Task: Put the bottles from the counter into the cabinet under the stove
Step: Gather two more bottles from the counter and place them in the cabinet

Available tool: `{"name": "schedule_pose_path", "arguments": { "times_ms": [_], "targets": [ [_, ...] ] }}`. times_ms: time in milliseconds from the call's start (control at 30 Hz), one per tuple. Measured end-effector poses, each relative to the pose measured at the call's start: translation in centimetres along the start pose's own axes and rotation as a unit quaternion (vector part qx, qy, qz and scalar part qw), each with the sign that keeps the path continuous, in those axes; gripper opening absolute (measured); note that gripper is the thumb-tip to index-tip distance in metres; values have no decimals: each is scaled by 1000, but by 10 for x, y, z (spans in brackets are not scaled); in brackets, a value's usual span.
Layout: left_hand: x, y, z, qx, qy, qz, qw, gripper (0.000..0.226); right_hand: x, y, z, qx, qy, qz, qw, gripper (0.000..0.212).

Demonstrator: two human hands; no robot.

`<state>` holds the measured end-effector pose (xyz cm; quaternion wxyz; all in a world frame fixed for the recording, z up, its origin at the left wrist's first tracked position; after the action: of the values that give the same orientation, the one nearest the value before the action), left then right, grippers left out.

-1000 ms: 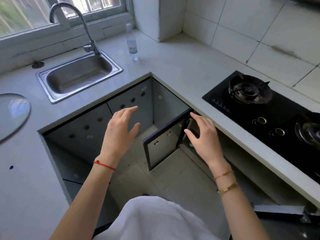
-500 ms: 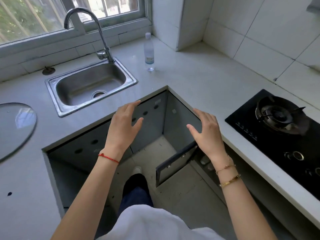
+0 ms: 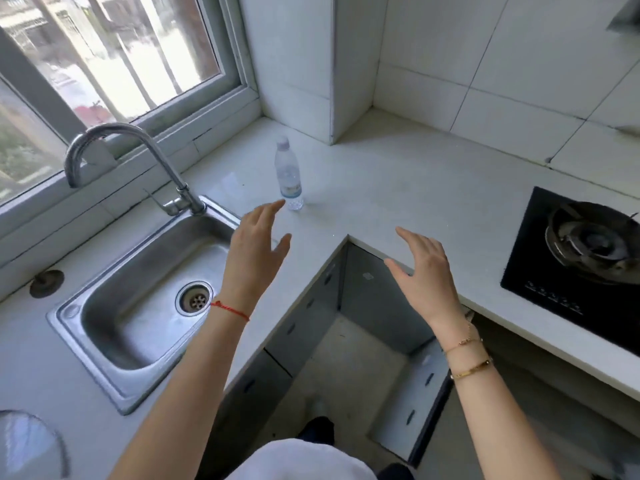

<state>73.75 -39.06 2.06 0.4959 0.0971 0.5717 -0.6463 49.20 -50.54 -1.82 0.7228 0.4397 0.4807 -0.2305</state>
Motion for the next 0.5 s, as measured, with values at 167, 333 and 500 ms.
{"name": "schedule_pose_path", "arguments": {
  "times_ms": [167, 333, 500],
  "targets": [
    [8, 32, 99, 26, 1, 4, 1000, 57, 7, 15, 45, 21, -20, -15, 999, 53],
    [31, 64, 183, 14, 15, 7, 1000, 56, 13, 25, 89, 25, -26, -24, 999, 53],
    [66, 98, 235, -36, 72, 34, 996, 57, 17, 28, 124, 37, -29, -35, 998, 53]
  ]
}}
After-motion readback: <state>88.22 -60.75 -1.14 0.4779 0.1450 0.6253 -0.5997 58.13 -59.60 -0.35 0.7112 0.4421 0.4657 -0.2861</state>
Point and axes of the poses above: each hand's wrist, its own z-axis towards the middle knuckle, its own x-axis out of the palm, y = z × x, the point moved 9 cm from there along z, towards the middle knuckle, and after that the axes turned 11 degrees about -z, right-handed, at the moved point
